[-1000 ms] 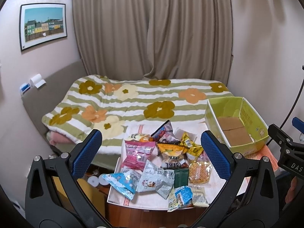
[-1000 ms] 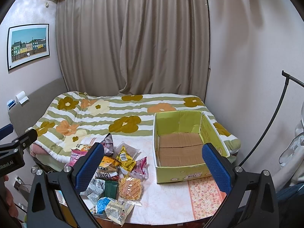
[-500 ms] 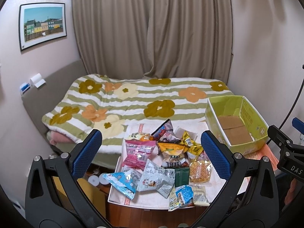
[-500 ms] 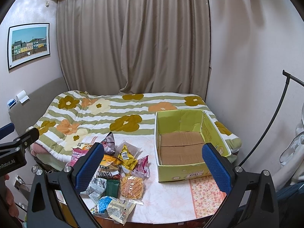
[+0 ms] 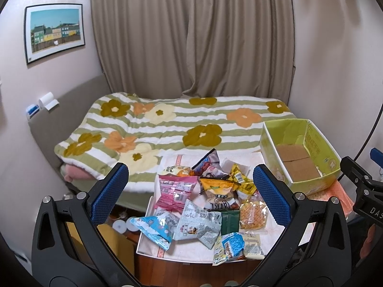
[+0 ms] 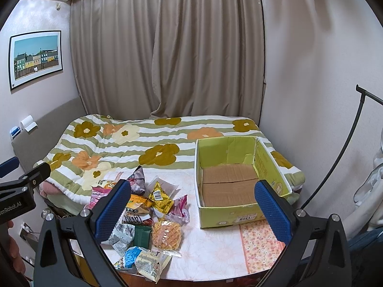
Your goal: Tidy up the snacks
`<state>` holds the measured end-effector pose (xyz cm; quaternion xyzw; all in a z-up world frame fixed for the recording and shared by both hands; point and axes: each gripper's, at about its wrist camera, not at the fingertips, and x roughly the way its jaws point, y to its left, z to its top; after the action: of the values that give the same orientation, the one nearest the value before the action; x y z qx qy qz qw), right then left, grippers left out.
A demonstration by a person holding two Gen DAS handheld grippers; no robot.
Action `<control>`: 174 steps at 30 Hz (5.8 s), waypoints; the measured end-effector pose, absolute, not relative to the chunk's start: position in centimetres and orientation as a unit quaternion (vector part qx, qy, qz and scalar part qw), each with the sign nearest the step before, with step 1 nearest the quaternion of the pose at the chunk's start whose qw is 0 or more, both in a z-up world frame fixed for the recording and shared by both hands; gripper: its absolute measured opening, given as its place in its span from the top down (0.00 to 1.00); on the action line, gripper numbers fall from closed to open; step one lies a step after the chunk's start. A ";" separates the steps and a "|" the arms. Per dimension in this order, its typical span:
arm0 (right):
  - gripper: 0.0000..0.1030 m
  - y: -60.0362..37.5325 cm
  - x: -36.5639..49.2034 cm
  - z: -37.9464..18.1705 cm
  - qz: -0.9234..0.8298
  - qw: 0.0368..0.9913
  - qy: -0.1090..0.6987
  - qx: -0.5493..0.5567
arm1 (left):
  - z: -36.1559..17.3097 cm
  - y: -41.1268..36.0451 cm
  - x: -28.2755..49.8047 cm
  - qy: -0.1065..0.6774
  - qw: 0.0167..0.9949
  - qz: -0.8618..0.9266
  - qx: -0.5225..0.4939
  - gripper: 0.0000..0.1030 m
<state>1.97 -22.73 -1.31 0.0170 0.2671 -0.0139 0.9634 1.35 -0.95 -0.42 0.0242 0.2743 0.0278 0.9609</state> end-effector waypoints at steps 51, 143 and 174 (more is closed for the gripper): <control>0.00 -17.9 9.1 -28.3 0.047 0.720 0.627 0.294 | -28.5 0.3 17.3 0.597 0.766 -0.221 0.087 0.04; 0.29 -45.1 23.9 -16.3 0.010 0.845 0.528 0.089 | -17.6 -31.0 34.1 0.490 0.840 -0.202 0.110 0.03; 0.01 -43.9 22.1 -15.0 0.042 0.874 0.482 0.053 | -14.1 -29.6 29.4 0.464 0.860 -0.167 0.131 0.03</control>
<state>22.06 -43.88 -15.03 0.0531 0.4815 0.0418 0.8738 29.37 -29.56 -14.14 0.1313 0.4636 -0.1672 0.8602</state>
